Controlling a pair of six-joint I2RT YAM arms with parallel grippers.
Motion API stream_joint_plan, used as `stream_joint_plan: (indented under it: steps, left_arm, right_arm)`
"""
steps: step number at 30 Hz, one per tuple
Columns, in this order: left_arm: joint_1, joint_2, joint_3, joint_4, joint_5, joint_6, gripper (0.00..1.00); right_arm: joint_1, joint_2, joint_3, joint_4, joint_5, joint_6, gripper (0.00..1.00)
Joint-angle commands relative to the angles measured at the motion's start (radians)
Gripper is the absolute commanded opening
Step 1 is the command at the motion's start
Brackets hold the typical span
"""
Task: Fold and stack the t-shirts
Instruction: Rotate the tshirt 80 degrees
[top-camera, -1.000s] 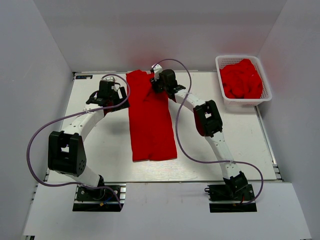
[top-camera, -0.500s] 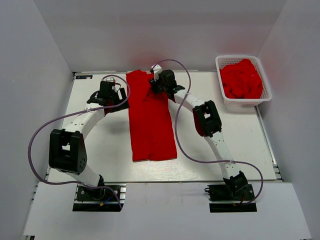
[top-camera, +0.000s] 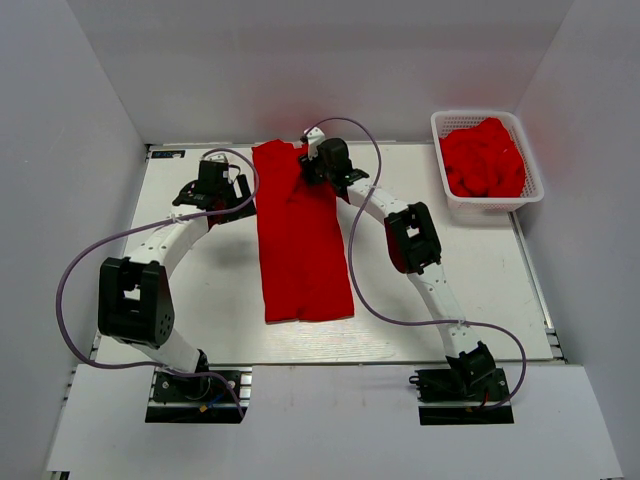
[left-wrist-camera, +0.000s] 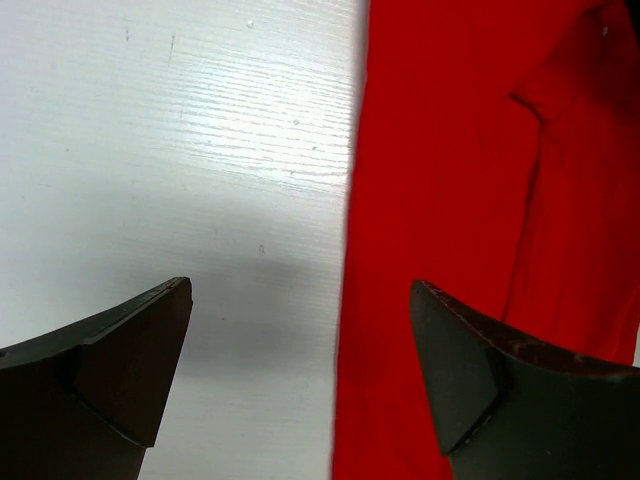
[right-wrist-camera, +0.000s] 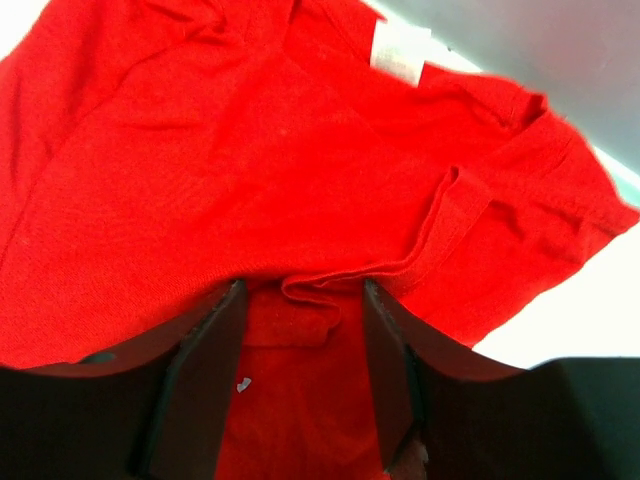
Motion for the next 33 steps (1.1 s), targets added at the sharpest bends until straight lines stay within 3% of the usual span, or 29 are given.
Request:
stream_joint_plan:
  steps: [1, 9, 12, 15, 22, 23, 24, 33]
  left_arm:
    - [0.006, -0.007, 0.054, -0.015, -0.016, 0.016, 1.00]
    - [0.006, -0.019, 0.042, -0.006, -0.025, 0.016, 1.00]
    - [0.006, -0.030, 0.031, -0.006, -0.025, 0.016, 1.00]
    - [0.006, -0.030, 0.031, -0.006, -0.034, 0.016, 1.00]
    - [0.006, -0.039, 0.031, -0.006, -0.034, 0.016, 1.00]
    - [0.006, -0.039, 0.031, -0.006, -0.043, 0.016, 1.00]
    - [0.006, -0.039, 0.031, -0.006, -0.043, 0.016, 1.00]
    - [0.006, -0.030, 0.031, -0.006, -0.043, 0.016, 1.00]
  right_arm:
    - [-0.002, -0.031, -0.013, 0.016, 0.016, 0.032, 0.54]
    - [-0.007, -0.034, -0.013, -0.007, 0.004, 0.047, 0.54]
    - [-0.005, -0.030, 0.002, -0.019, -0.004, 0.039, 0.46]
    - [-0.003, -0.025, 0.004, -0.018, -0.004, 0.042, 0.46]
    - [0.001, -0.027, 0.004, -0.023, -0.016, 0.024, 0.21]
    - [0.000, -0.027, 0.002, -0.024, -0.016, 0.021, 0.06]
    - [0.000, -0.030, 0.002, -0.021, -0.018, 0.023, 0.00]
    - [0.001, -0.077, -0.088, 0.039, -0.015, 0.019, 0.00]
